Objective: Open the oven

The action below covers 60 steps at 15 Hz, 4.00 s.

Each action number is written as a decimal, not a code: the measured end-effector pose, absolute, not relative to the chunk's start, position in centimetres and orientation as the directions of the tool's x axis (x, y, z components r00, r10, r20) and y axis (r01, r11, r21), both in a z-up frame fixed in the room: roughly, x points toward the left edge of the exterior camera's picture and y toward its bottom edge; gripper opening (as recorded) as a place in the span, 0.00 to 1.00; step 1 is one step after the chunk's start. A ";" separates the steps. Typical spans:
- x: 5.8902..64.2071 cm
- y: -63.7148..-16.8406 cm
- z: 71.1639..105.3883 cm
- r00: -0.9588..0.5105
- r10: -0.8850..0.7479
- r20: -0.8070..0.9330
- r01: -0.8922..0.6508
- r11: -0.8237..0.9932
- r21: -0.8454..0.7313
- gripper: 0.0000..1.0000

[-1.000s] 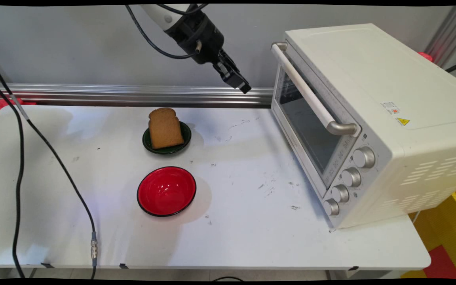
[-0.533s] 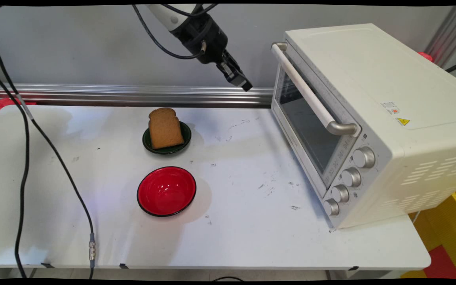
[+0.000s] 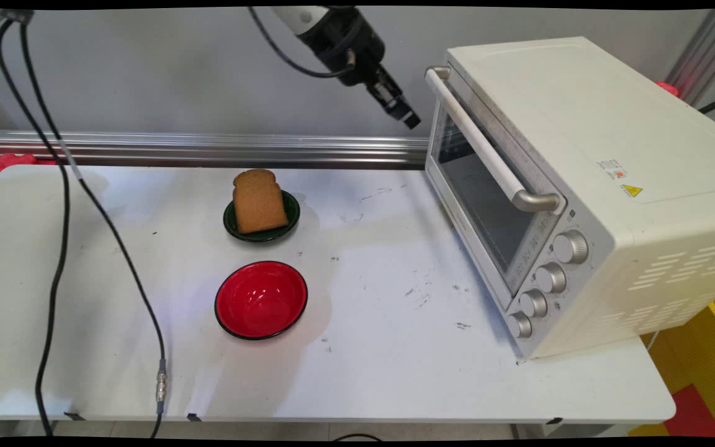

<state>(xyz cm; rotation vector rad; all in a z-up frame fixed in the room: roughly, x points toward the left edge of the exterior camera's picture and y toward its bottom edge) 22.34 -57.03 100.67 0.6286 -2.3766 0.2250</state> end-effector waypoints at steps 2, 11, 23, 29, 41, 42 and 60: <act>21.5 -57.6 101.1 -0.663 -0.377 0.646 -0.493 0.870 0.002 0.00; 17.3 -59.9 103.4 -0.659 -0.348 0.667 -0.475 0.880 -0.011 0.00; 14.4 -61.3 102.3 -0.650 -0.350 0.675 -0.452 0.892 0.027 0.00; 13.5 -61.6 101.0 -0.642 -0.358 0.678 -0.448 0.893 0.047 0.00; 13.7 -61.9 98.9 -0.654 -0.368 0.661 -0.449 0.892 0.052 0.00; 13.8 -61.8 98.8 -0.658 -0.369 0.656 -0.449 0.892 0.051 0.00; 20.0 -58.9 96.5 -0.707 -0.424 0.567 -0.479 0.876 0.057 0.00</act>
